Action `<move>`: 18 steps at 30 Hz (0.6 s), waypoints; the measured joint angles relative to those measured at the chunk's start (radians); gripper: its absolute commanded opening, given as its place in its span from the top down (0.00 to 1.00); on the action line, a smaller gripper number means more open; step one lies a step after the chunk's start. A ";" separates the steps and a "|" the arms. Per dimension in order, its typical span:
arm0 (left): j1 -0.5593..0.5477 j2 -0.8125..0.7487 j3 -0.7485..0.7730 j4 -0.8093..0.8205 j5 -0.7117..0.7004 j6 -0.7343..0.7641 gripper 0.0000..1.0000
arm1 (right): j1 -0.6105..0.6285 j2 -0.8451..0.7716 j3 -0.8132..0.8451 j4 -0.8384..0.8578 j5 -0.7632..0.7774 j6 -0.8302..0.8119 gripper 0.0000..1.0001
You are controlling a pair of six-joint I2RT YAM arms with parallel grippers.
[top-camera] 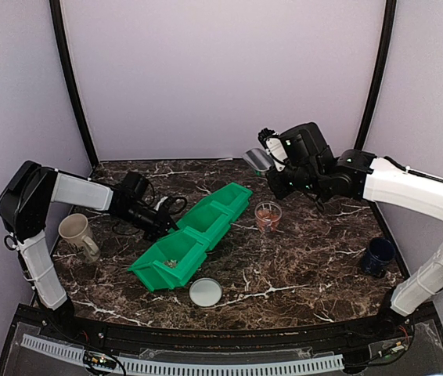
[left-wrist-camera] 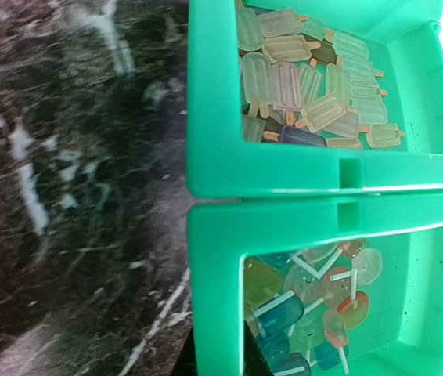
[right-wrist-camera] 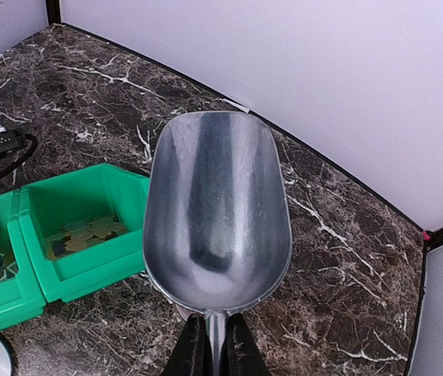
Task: Pack the candies
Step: Adjust the plate at the center of the board, then scoop the fake candies from the plate.
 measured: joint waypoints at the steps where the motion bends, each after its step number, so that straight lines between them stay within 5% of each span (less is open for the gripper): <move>1: 0.000 0.002 0.003 -0.016 -0.017 0.008 1.00 | 0.000 0.000 0.000 0.000 0.000 0.000 1.00; 18: -0.007 -0.009 0.114 -0.167 -0.294 0.185 1.00 | 0.001 0.035 0.096 -0.118 -0.130 -0.072 1.00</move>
